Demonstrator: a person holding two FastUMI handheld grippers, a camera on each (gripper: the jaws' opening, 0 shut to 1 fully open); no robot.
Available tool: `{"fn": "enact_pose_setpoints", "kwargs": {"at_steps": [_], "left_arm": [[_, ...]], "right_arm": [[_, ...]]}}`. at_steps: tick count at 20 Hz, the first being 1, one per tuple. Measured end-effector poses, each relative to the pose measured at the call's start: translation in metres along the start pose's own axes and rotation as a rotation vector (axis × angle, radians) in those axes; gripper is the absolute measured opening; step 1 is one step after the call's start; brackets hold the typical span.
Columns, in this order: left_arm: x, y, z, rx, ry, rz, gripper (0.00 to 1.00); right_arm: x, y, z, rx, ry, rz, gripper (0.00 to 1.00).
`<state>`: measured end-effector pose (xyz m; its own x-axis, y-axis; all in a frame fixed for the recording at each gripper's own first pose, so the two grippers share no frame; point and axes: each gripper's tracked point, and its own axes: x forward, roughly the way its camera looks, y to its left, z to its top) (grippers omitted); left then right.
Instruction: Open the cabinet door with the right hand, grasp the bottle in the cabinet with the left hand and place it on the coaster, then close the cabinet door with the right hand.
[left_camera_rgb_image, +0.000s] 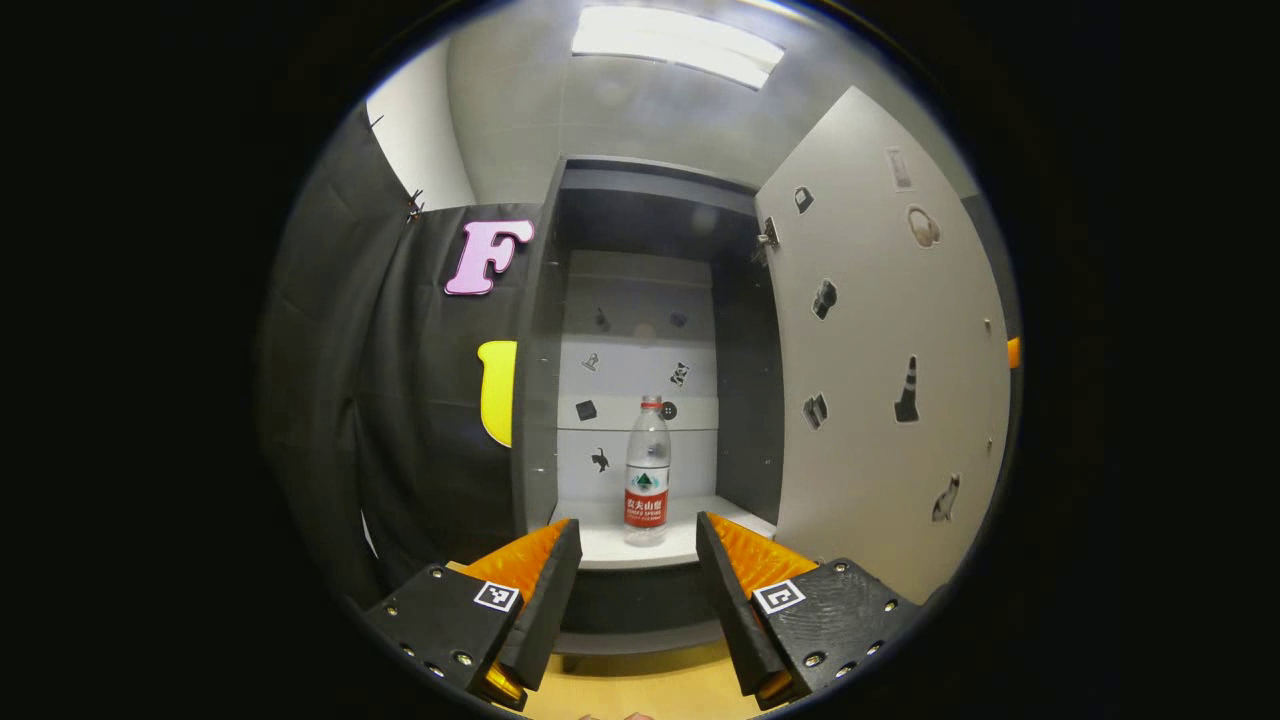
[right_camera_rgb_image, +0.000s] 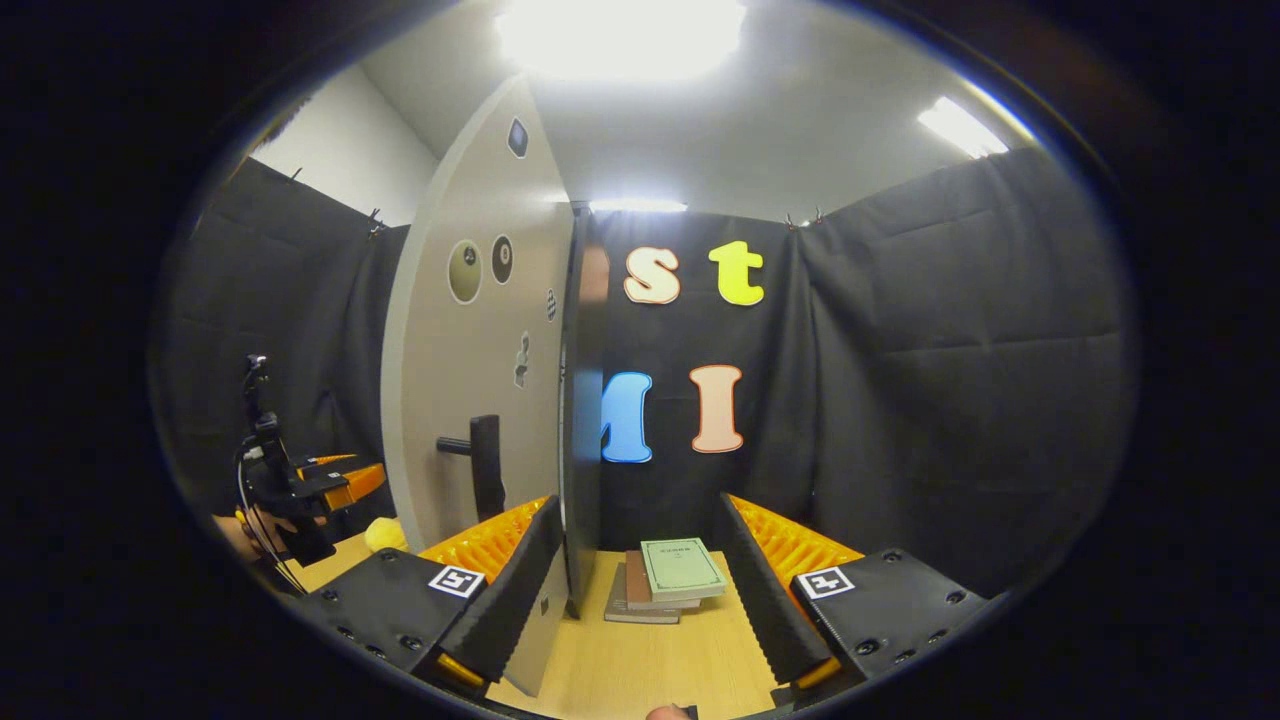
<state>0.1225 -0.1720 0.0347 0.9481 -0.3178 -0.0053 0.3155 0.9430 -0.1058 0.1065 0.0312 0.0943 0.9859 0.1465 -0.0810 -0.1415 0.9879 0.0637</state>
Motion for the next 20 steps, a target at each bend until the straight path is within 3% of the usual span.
{"fn": "enact_pose_setpoints", "kwargs": {"at_steps": [7, 11, 20], "left_arm": [[0.073, -0.012, 0.014, 0.029, 0.029, -0.016, 0.67], [0.125, -0.014, 0.015, 0.009, 0.056, -0.033, 0.67], [0.210, -0.020, -0.012, 0.085, 0.117, -0.056, 0.67]], "right_arm": [[0.031, -0.057, -0.039, 0.035, 0.059, -0.070, 0.98], [0.050, -0.069, -0.056, 0.050, 0.087, -0.072, 0.97], [0.075, -0.096, -0.088, 0.090, 0.163, -0.123, 0.97]]}}
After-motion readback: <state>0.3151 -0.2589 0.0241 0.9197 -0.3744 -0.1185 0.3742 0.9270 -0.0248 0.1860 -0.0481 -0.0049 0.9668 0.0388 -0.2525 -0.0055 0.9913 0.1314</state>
